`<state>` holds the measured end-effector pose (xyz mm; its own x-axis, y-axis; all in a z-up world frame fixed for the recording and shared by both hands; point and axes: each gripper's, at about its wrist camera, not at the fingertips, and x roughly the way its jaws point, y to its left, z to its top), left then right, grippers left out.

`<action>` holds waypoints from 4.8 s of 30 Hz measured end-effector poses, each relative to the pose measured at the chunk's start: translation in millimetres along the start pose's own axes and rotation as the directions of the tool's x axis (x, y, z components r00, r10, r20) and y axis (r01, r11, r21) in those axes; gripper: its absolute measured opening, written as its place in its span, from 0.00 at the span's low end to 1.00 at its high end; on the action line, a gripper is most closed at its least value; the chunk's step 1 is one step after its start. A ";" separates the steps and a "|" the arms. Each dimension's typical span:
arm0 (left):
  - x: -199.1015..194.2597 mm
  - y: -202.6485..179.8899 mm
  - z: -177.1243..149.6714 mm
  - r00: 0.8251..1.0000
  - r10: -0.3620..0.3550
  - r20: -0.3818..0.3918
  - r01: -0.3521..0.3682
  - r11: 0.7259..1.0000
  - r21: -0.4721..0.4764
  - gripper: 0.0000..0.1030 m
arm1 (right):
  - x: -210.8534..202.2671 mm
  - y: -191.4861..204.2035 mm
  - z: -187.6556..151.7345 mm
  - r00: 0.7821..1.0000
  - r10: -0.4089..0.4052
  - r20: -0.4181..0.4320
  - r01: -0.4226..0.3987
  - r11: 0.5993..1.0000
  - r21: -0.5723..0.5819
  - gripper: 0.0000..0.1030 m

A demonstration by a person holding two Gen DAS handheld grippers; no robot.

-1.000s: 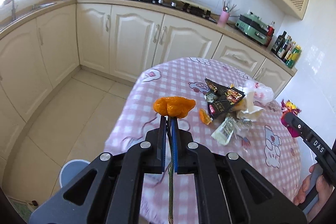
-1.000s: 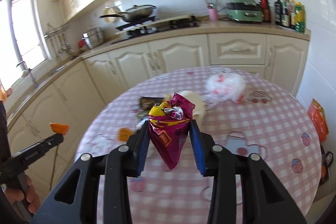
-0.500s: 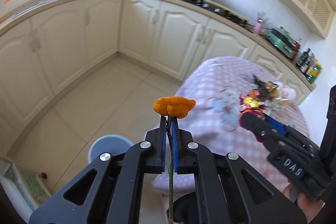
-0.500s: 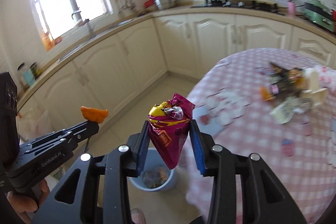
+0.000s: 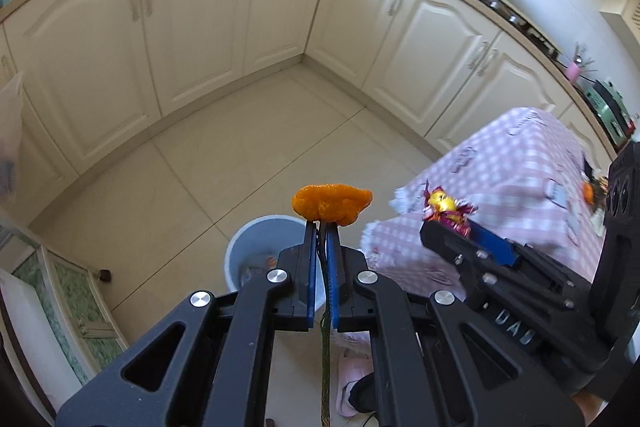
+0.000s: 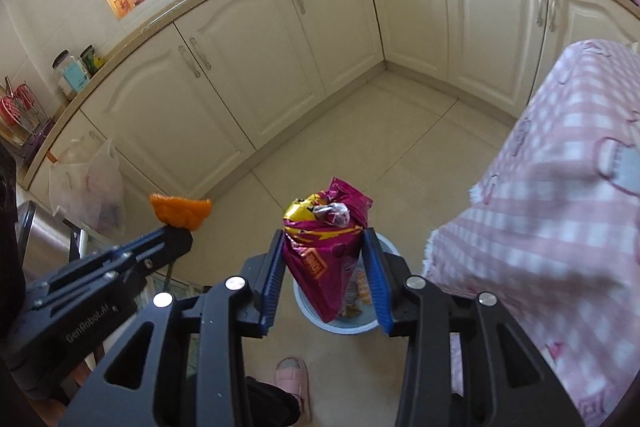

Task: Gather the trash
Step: 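Drop the pink wrapper into the bucket with the right tool while the left tool drops the flower, then return both tools to the table toward the clear plastic wrappers, then grasp the clear plastic wrapper with the left tool while the right tool grasps the white bag, then carry the clear wrapper over the bucket and open the left tool to drop it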

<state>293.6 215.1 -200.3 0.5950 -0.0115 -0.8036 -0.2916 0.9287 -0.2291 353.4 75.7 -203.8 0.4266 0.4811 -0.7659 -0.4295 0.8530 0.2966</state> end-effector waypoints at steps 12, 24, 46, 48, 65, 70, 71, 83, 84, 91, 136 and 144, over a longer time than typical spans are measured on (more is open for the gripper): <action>26.5 20.7 14.3 1.000 0.011 -0.025 -0.011 1.000 -0.023 0.04 | 28.6 3.7 20.4 0.997 -0.065 0.052 0.065 0.998 -0.006 0.59; 33.9 -0.6 25.9 1.000 -0.007 -0.025 0.007 1.000 0.023 0.04 | -5.2 -16.0 26.2 0.978 -0.139 0.153 0.140 0.990 0.001 0.60; -51.4 -76.0 27.0 0.989 -0.042 0.143 0.025 0.993 0.118 0.56 | -119.5 -65.8 19.2 0.933 -0.175 0.315 0.152 0.984 0.097 0.61; -60.6 -94.5 21.6 0.986 -0.065 0.151 0.042 0.988 0.150 0.56 | -137.0 -76.1 13.7 0.923 -0.189 0.335 0.159 0.981 0.115 0.61; -69.0 -300.1 -41.8 0.960 -0.279 0.038 0.230 0.855 0.465 0.72 | -276.8 -240.1 -64.1 0.779 -0.481 0.401 0.309 0.852 0.423 0.66; -53.1 -353.6 -55.8 0.952 -0.307 -0.009 0.266 0.810 0.523 0.73 | -290.6 -291.6 -85.8 0.764 -0.534 0.362 0.319 0.800 0.508 0.66; -48.9 -363.2 -57.0 0.951 -0.309 -0.016 0.270 0.803 0.531 0.73 | -292.0 -299.9 -88.6 0.764 -0.539 0.356 0.319 0.794 0.517 0.66; -2.0 -421.1 -56.7 0.958 -0.285 -0.039 0.247 0.747 0.618 0.68 | -290.9 -354.3 -91.0 0.774 -0.547 0.319 0.302 0.762 0.573 0.66; 0.0 -422.4 -57.4 0.958 -0.282 -0.042 0.244 0.737 0.630 0.60 | -289.5 -356.5 -89.4 0.777 -0.545 0.317 0.300 0.762 0.574 0.66; -0.7 -420.8 -53.1 0.938 -0.339 -0.069 0.303 0.711 0.635 0.40 | -283.0 -366.3 -77.7 0.791 -0.519 0.323 0.265 0.768 0.583 0.66; -96.7 -221.1 3.4 0.919 -0.307 0.246 0.219 0.919 0.327 0.39 | -263.0 -202.7 -16.4 0.828 -0.359 0.430 0.222 0.915 0.337 0.17; -93.5 -120.6 10.6 0.950 -0.150 0.273 0.104 0.979 0.176 0.39 | -185.0 -109.7 3.5 0.918 -0.188 0.349 0.130 0.974 0.184 0.17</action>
<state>281.0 108.1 -91.7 0.8134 -0.0490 -0.5797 -0.0919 0.9731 -0.2111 324.4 -106.2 -92.7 0.7502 0.3515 -0.5601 -0.2165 0.9309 0.2943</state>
